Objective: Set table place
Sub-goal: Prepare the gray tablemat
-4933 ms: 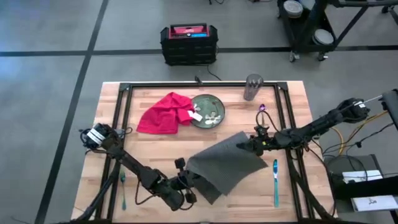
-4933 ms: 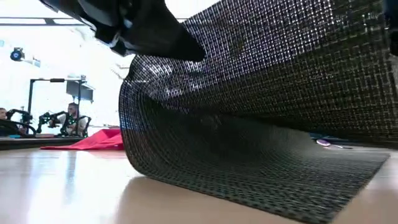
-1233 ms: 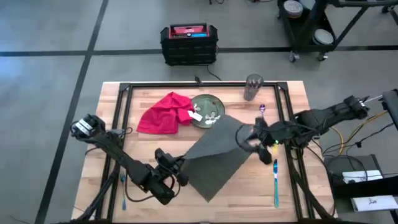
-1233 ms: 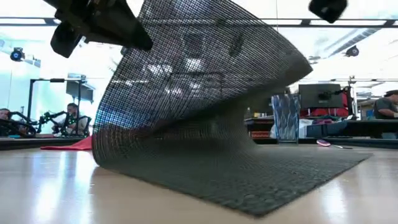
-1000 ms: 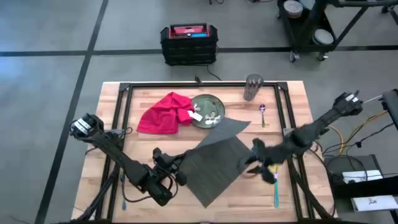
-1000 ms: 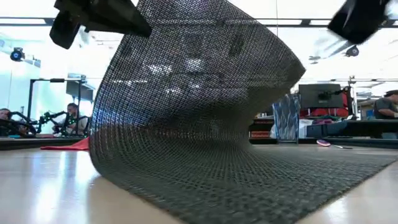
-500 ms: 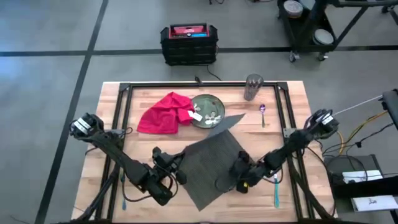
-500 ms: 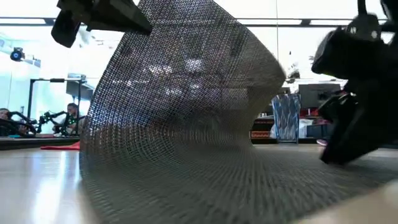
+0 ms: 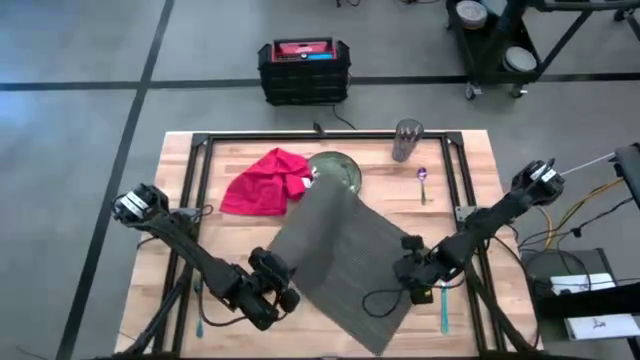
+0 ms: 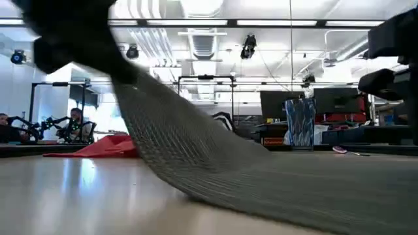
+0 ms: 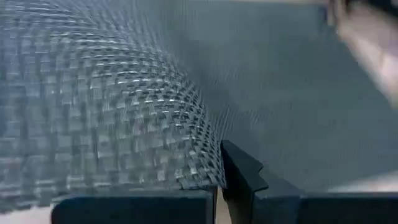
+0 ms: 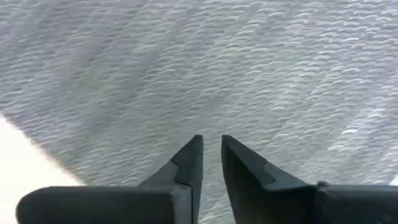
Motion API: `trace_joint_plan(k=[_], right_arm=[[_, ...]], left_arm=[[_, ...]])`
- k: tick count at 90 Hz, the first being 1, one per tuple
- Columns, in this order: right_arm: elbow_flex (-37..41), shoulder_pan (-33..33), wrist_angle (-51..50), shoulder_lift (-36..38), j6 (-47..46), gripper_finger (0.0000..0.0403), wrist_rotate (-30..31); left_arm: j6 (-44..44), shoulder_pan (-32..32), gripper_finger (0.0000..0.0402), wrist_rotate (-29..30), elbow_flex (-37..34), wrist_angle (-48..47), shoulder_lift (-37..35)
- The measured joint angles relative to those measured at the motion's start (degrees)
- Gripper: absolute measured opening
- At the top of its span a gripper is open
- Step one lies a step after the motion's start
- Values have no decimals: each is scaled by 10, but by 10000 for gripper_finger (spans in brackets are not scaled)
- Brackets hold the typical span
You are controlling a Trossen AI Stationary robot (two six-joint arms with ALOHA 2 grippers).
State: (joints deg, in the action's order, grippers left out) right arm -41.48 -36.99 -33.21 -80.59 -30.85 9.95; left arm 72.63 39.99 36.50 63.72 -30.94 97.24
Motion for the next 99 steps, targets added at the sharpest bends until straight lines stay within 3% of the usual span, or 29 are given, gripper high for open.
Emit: trace_joint_plan(k=[19, 43, 58, 65, 72, 85, 99], right_arm=[[0, 0, 29, -13, 4, 23, 52], [0, 0, 37, -20, -22, 29, 81], [-1, -1, 37, -16, -38, 24, 76], [-4, -1, 38, -16, -44, 24, 76], [-5, -1, 47, -16, -53, 26, 76], [0, -3, 153, -22, -115, 30, 78], [5, -21, 266, -56, -213, 24, 53]], left_arm=[[-34, -8, 22, -194, 0, -6, -22], [-77, -24, 96, -160, -1, -23, -35], [-92, -48, 148, -302, 16, -84, -70], [-88, -49, 161, -322, 28, -102, -102], [-114, -47, 167, -292, 33, -101, -135], [-192, -55, 164, -50, 18, -33, -160], [-232, -104, 144, -38, -33, 36, -103]])
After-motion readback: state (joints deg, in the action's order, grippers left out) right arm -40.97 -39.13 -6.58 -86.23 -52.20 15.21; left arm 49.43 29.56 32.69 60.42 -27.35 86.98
